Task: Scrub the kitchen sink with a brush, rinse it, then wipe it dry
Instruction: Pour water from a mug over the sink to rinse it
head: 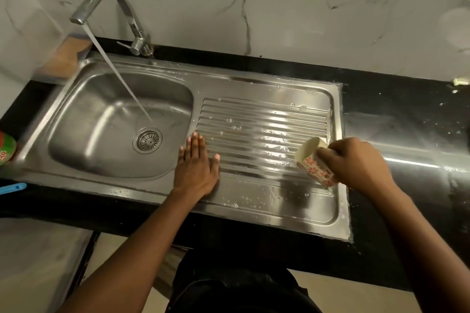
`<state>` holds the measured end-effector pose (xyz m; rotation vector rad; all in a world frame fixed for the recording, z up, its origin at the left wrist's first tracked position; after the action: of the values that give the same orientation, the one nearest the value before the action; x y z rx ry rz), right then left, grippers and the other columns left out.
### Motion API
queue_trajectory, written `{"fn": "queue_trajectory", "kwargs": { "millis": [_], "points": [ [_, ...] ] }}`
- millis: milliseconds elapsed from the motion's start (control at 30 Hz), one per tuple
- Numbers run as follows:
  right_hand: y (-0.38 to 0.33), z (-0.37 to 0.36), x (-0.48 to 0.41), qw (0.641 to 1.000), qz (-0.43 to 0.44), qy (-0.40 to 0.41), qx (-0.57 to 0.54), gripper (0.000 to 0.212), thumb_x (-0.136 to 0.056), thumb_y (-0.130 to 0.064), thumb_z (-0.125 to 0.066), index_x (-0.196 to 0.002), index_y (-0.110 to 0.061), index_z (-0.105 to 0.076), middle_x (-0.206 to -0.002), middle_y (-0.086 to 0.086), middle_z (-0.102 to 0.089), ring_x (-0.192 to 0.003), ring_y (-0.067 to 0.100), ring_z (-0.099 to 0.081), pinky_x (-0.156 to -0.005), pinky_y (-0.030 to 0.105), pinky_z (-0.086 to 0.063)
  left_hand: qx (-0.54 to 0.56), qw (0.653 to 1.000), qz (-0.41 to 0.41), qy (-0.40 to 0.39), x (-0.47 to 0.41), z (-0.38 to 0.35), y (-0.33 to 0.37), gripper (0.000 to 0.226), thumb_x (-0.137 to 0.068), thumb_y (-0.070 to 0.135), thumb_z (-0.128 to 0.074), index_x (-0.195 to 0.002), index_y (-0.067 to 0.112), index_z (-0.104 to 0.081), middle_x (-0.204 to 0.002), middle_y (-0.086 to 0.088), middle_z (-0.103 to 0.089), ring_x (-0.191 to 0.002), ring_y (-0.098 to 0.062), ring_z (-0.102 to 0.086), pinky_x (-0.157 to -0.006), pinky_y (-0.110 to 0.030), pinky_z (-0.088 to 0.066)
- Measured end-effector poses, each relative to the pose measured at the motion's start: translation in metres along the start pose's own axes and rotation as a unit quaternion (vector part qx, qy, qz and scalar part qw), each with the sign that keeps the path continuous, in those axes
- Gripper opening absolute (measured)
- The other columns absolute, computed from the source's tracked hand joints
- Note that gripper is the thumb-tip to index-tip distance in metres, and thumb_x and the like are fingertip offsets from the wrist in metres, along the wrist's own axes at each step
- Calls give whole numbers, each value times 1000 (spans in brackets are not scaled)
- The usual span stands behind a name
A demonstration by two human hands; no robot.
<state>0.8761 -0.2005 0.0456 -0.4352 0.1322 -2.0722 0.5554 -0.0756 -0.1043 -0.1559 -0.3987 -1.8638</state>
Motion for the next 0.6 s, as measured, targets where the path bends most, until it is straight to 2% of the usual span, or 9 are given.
{"fn": "queue_trajectory", "kwargs": {
  "millis": [67, 133, 200, 300, 400, 500, 600],
  "points": [
    [4, 1, 5, 999, -18, 4, 33, 44, -89, -55, -56, -71, -18, -71, -62, 0, -66, -61, 24, -64, -62, 39, -59, 2, 999, -38, -7, 7, -4, 17, 78, -105, 59, -3, -163, 11, 15, -171, -10, 21, -159, -27, 17, -130, -47, 4],
    [-4, 0, 9, 996, -14, 20, 81, 40, -91, -52, -56, -73, -20, -71, -65, 1, -64, -63, 27, -62, -63, 36, -57, 0, 993, -115, -24, 16, -12, 45, 76, -104, 59, -3, -164, 16, 16, -171, -5, 23, -158, -24, 22, -130, -48, 5],
    [-23, -3, 13, 992, 15, 31, 124, 40, -93, -51, -53, -78, -19, -72, -68, 3, -62, -66, 31, -62, -63, 34, -54, -5, 983, -177, -36, 24, -21, 73, 74, -105, 56, -7, -165, 17, 13, -172, -3, 21, -158, -22, 22, -130, -49, 4],
    [-65, -13, 21, 979, 92, 18, 179, 39, -99, -50, -50, -87, -18, -69, -80, 8, -67, -75, 33, -65, -66, 33, -46, -25, 975, -220, -34, 34, -32, 103, 72, -108, 51, -17, -166, 15, 6, -174, -4, 13, -159, -22, 19, -130, -49, 3],
    [-97, -22, 32, 966, 157, 18, 206, 37, -102, -48, -47, -87, -20, -64, -83, 5, -67, -75, 29, -65, -66, 32, -45, -23, 973, -228, -34, 44, -36, 106, 70, -110, 49, -20, -166, 16, 7, -174, -3, 13, -158, -20, 20, -130, -47, 4],
    [-98, -24, 39, 961, 166, 21, 219, 33, -102, -45, -46, -79, -22, -54, -81, 5, -66, -78, 30, -69, -63, 32, -40, -36, 977, -207, -33, 51, -33, 87, 72, -108, 52, -13, -165, 17, 10, -173, -3, 18, -159, -21, 20, -130, -46, 2],
    [-77, -17, 45, 957, 149, 16, 248, 36, -103, -47, -45, -83, -22, -62, -83, 4, -70, -80, 28, -71, -63, 31, -41, -27, 989, -143, -32, 59, -29, 53, 72, -107, 53, -11, -163, 17, 17, -170, -3, 25, -157, -21, 24, -131, -45, 4]
  ]
}}
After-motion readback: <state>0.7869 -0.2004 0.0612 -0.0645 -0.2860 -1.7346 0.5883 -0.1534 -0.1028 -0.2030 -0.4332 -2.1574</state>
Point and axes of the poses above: each hand's wrist, its own x-axis away from the middle knuckle, its own z-axis out of the back of the hand, y = z × x, the point moved 3 cm from there along -x, towards the middle knuckle
